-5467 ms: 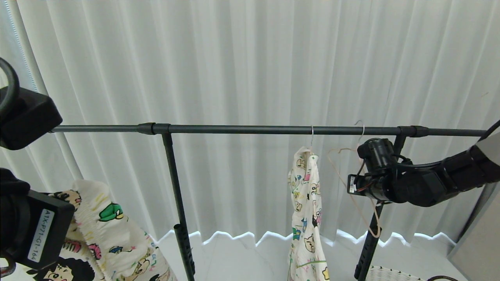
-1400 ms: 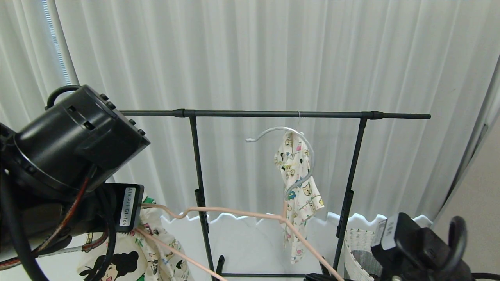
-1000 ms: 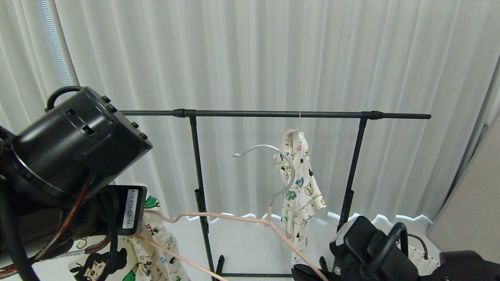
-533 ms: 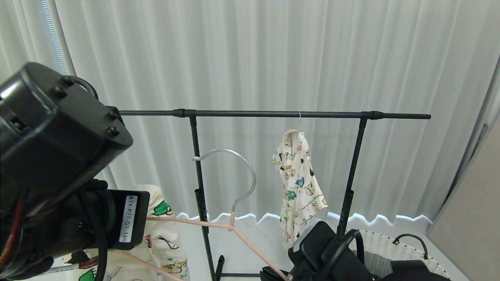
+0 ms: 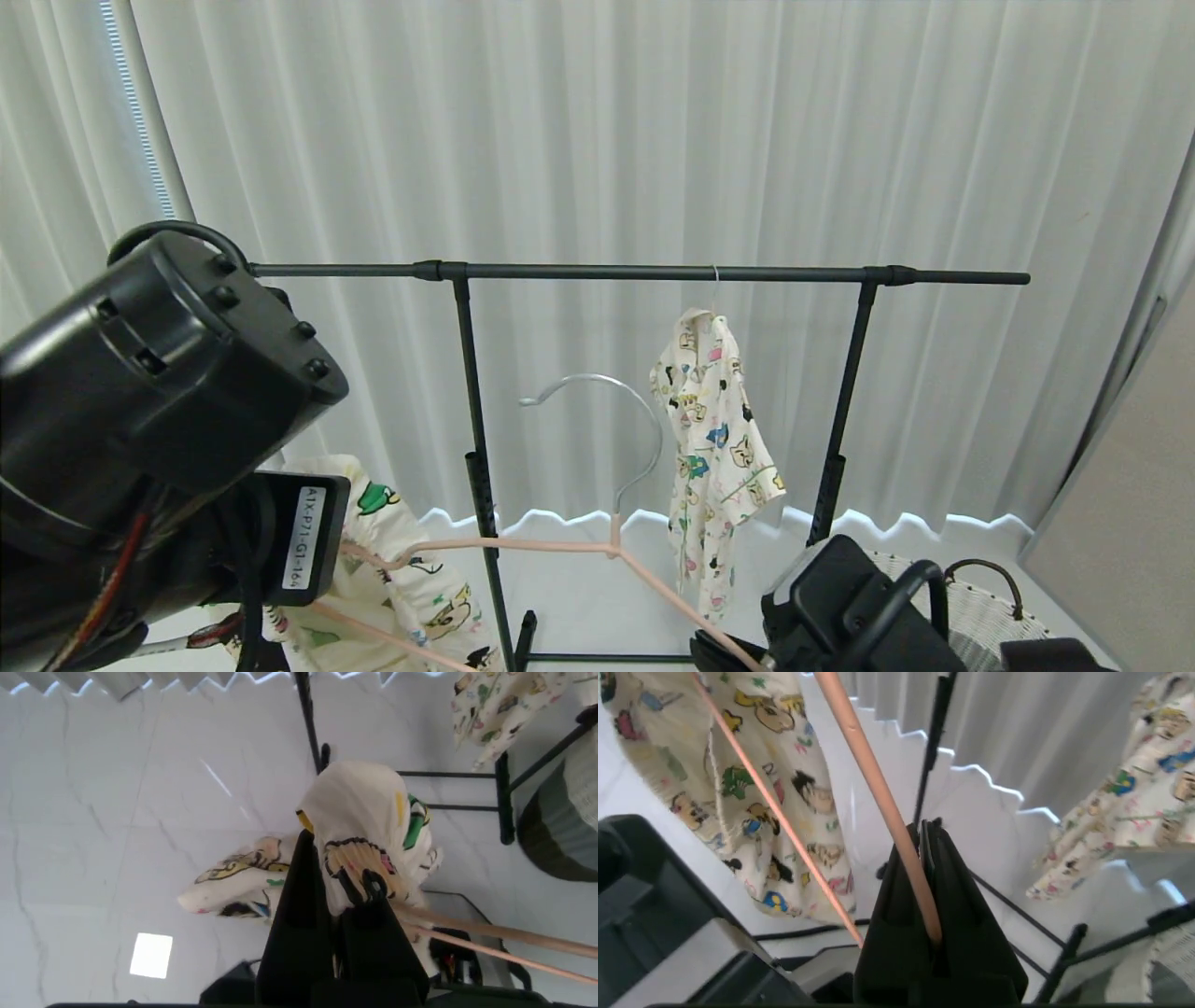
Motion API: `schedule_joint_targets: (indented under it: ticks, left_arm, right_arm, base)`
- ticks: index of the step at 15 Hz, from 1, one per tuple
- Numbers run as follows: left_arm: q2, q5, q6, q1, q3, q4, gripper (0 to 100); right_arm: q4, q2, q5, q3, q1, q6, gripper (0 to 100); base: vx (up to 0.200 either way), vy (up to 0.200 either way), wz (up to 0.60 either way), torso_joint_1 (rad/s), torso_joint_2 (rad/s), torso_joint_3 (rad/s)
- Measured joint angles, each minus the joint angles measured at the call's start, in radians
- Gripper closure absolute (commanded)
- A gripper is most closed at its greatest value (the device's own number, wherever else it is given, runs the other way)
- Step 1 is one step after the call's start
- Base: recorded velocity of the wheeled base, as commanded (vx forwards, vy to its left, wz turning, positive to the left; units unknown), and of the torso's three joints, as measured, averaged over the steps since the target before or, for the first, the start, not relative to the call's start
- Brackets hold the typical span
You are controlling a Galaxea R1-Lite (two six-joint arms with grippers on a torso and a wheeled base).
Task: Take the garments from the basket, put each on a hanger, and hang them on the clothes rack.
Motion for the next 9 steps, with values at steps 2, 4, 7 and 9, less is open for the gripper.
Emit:
schedule_joint_targets:
  ticks: [2,4,7,9]
  left_arm:
    - [0.006,0.001,0.002,0.000,0.001,0.000,100]
    - [0.009,0.001,0.000,0.000,0.001,0.000,100]
    - [0.010,-0.001,-0.007,-0.004,-0.007,0.000,100]
    - [0.013,-0.001,-0.025,-0.013,-0.022,0.001,100]
  right_arm:
    - [0.054,-0.046,-0.012,0.014,-0.020,-0.001,100]
    - [0.065,-0.074,-0.024,0.017,-0.058,-0.027,100]
    - [0.063,-0.087,-0.029,0.011,-0.095,-0.064,100]
    - [0.055,-0.081,-0.030,0.004,-0.097,-0.066,100]
  base:
    - [0.000,0.000,0.00,0.000,0.00,0.000]
    - [0.000,0.000,0.00,0.000,0.00,0.000]
    - [0.000,0.000,0.00,0.000,0.00,0.000]
    - [0.000,0.000,0.00,0.000,0.00,0.000]
